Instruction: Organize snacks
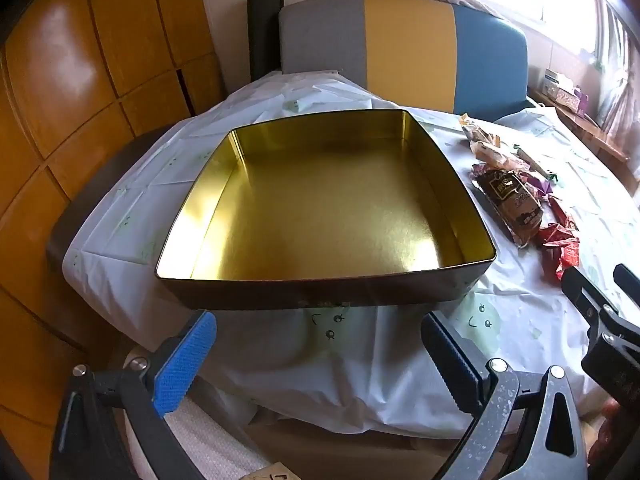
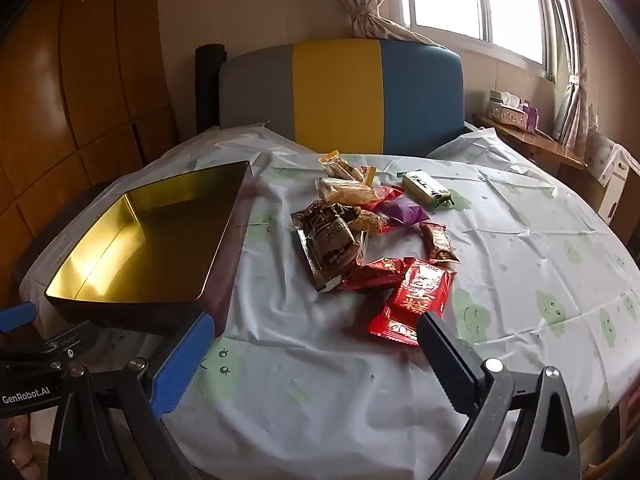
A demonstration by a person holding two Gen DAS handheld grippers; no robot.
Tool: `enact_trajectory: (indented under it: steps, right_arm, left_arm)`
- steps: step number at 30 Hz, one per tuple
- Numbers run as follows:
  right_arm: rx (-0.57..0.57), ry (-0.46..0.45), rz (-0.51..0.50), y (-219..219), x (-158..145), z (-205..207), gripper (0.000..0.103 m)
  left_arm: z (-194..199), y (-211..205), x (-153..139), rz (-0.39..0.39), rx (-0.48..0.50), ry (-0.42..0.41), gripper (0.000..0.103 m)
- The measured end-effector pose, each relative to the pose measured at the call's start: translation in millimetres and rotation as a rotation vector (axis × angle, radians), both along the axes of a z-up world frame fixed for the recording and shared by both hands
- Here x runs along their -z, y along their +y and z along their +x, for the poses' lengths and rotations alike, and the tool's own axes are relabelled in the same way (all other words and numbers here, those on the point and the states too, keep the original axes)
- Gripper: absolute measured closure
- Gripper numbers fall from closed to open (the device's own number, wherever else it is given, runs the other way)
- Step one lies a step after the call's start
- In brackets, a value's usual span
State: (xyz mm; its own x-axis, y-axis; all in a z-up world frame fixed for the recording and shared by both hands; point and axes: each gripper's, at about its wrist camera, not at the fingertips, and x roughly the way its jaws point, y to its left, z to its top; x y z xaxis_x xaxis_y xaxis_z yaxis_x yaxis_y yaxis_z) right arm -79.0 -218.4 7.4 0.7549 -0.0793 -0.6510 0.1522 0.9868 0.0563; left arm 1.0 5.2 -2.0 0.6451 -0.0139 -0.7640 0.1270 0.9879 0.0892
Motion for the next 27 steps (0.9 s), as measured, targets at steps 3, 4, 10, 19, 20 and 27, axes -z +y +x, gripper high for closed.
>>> enact_trajectory:
  steps: [3,4,10,19,20,27]
  right_arm:
    - [-0.006,0.001,-0.004,1.3,0.1,1.0,0.000]
    - [-0.007,0.001,-0.005,1.9,0.3,0.8,0.000]
    - [-0.010,0.000,-0.006,1.9,0.8,0.6,0.000]
    - [-0.014,0.005,-0.002,1.7,1.8,1.5,0.000]
    - [-0.014,0.004,-0.003,1.7,1.5,1.4,0.000]
    - [-0.011,0.007,0.001,1.0,2.0,1.8,0.000]
  left_arm:
    - [-0.7,-0.7,-0.5,0.002,0.001,-0.001,0.000]
    - [-0.4,-1.1,-0.7,0.002,0.002,0.000,0.000]
    - [0.5,-3.8,0.6,0.005,0.002,0.002,0.000]
    - [1.0,-2.5,0.5,0.004,0.001,0.007,0.000]
    - [1.1,-2.3,0.4,0.003,0.001,0.008,0.000]
    - [1.1,-3.1,0.5,0.006,0.003,0.007,0.000]
